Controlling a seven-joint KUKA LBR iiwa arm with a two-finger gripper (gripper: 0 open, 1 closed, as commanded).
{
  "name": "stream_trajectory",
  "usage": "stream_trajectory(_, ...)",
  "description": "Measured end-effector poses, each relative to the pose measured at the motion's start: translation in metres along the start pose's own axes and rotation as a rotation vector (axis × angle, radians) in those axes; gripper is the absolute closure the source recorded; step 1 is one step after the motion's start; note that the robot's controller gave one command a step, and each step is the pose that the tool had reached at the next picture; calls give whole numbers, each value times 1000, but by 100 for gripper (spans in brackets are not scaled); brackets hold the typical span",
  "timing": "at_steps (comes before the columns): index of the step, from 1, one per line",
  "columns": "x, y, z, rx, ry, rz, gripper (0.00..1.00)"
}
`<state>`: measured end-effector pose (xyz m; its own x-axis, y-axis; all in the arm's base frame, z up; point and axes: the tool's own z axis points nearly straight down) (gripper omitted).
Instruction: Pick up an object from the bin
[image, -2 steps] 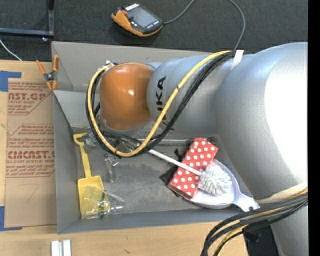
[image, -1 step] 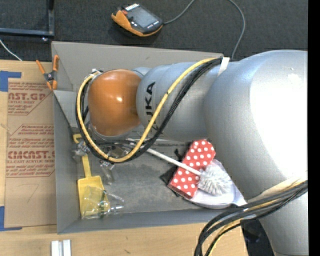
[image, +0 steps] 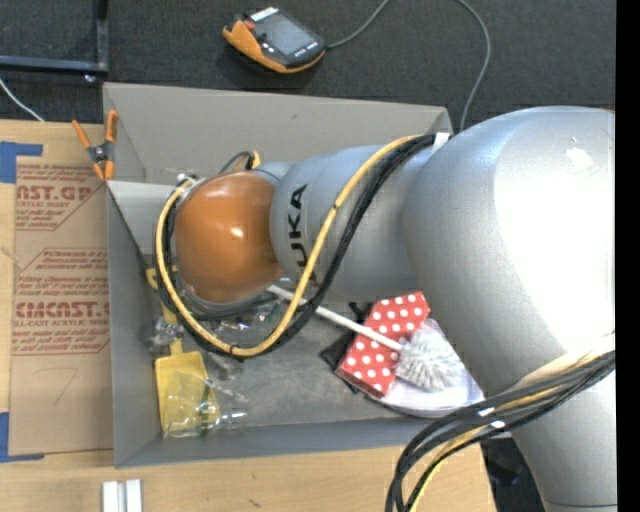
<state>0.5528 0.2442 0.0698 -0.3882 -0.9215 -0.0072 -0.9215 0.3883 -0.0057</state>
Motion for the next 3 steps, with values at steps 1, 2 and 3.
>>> stream_trajectory(1,-19,-36,0,-16,-1,-70,100)
stream_trajectory(2,-19,-36,0,-16,-1,-70,100)
stream_trajectory(3,-22,-37,-64,-10,-8,-68,100)
